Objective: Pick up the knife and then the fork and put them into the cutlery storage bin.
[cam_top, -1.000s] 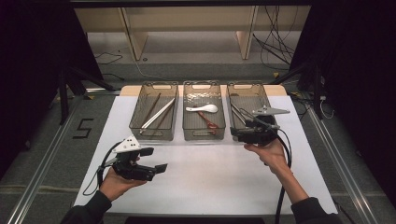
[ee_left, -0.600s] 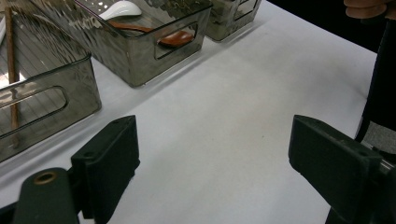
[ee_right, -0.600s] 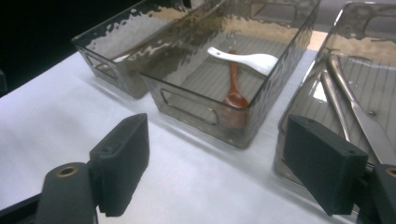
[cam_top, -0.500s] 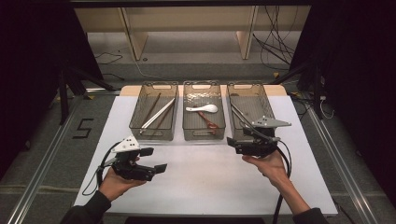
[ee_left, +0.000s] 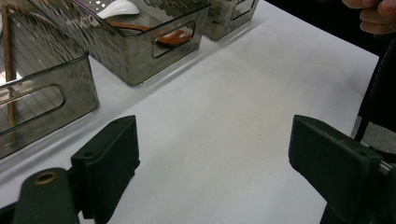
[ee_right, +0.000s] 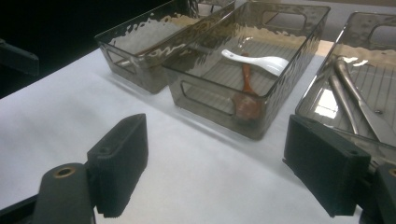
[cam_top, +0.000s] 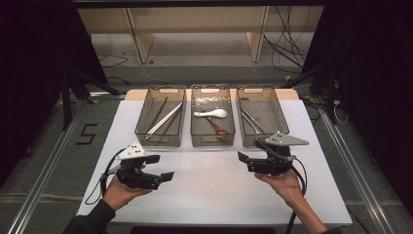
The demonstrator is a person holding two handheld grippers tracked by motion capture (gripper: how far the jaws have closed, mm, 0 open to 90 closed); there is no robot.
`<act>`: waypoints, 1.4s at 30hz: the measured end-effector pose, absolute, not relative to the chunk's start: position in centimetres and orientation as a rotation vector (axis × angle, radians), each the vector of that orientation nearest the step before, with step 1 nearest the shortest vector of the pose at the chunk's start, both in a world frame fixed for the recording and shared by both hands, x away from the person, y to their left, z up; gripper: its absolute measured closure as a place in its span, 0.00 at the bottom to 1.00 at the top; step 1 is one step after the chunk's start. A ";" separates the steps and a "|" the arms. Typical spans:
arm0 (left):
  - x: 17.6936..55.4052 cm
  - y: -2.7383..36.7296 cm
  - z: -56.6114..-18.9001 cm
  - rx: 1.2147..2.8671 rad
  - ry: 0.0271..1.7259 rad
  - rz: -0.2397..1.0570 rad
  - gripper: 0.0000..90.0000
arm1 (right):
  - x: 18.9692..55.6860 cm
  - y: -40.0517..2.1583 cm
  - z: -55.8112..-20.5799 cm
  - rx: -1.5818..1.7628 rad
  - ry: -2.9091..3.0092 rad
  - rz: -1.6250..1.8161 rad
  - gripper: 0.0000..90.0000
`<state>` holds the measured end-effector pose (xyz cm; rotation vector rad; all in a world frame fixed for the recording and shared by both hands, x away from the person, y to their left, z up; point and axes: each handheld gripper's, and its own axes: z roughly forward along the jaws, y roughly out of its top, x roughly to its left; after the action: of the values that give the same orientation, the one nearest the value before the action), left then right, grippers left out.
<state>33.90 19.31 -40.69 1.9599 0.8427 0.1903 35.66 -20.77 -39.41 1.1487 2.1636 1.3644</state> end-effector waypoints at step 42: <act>32.5 19.6 -40.7 1.902 0.814 0.169 0.18 | 30.7 -21.5 -41.3 1.087 2.139 1.370 0.20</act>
<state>32.54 19.61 -40.65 1.9017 0.8142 0.1692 30.70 -21.53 -41.28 1.0869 2.1388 1.3698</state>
